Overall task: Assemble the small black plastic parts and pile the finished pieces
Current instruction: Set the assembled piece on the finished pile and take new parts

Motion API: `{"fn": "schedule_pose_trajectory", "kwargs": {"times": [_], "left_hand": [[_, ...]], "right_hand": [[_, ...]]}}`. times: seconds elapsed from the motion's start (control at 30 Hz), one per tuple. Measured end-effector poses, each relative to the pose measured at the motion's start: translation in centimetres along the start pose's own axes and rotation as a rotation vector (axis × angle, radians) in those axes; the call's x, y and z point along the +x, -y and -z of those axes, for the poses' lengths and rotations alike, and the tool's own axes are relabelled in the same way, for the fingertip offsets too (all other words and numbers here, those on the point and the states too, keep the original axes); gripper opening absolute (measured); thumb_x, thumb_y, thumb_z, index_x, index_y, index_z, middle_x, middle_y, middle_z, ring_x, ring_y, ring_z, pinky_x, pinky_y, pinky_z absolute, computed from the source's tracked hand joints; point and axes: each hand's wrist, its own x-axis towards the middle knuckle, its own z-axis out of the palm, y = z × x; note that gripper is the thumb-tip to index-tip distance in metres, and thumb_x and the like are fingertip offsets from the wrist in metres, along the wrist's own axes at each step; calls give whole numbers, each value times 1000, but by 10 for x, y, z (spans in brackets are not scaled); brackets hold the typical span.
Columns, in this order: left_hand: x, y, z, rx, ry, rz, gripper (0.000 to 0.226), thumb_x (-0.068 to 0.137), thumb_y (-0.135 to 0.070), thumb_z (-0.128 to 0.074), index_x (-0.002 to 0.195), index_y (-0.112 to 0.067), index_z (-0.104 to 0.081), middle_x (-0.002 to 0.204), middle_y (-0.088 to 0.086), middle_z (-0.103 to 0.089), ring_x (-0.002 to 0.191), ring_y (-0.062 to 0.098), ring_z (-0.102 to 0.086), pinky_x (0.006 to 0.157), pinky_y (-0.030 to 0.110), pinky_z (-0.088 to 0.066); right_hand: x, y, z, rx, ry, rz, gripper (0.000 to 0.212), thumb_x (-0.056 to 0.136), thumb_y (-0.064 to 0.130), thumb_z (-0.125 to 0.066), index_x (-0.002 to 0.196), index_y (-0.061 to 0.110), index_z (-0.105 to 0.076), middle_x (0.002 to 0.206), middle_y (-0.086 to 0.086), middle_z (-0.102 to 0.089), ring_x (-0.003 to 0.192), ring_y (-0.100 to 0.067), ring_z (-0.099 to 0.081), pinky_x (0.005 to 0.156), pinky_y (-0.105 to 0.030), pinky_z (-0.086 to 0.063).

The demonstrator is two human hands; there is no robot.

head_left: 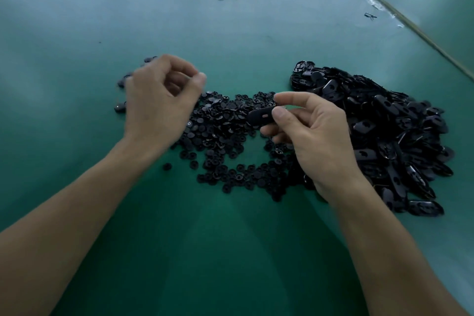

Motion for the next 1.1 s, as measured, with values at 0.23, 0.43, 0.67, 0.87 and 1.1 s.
{"fn": "schedule_pose_trajectory", "kwargs": {"times": [0.23, 0.43, 0.67, 0.87, 1.1], "left_hand": [[-39, -29, -26, -407, 355, 125, 6, 88, -15, -75, 89, -21, -72, 71, -1, -74, 64, 15, -73, 55, 26, -58], [-42, -25, -29, -558, 292, 160, 12, 87, -6, -76, 90, -16, -73, 81, 4, -76, 73, 20, -74, 64, 27, -60], [-46, -26, -29, -660, 312, 156, 13, 87, -1, -73, 97, -9, -72, 80, 3, -77, 71, 18, -75, 65, 23, -59], [-48, -23, -29, -657, 357, 149, 20, 89, 2, -71, 105, -9, -71, 82, 4, -77, 74, 18, -75, 68, 24, -59], [-46, -19, -32, -681, 260, 145, 17, 91, 2, -68, 100, -13, -71, 78, -1, -76, 71, 12, -73, 66, 21, -57]], "right_hand": [[-1, 2, -6, 121, 8, -38, 6, 97, 4, -62, 97, 8, -67, 84, -11, -77, 66, -19, -74, 56, -22, -55], [-4, -1, -9, -18, 34, 32, 8, 96, 9, -65, 92, 16, -68, 79, -5, -76, 70, -19, -75, 58, -22, -53], [-3, -4, -5, -128, -57, 95, 6, 89, 22, -75, 85, 26, -73, 71, 5, -73, 62, -8, -67, 53, -20, -49], [-3, -3, -8, 37, -87, 105, 7, 89, 8, -75, 90, 14, -72, 74, 0, -75, 65, -9, -70, 61, -18, -52], [-2, -7, -8, -244, -131, 160, 9, 92, 14, -71, 96, 21, -74, 81, 6, -76, 75, -5, -72, 71, -22, -57]]}}
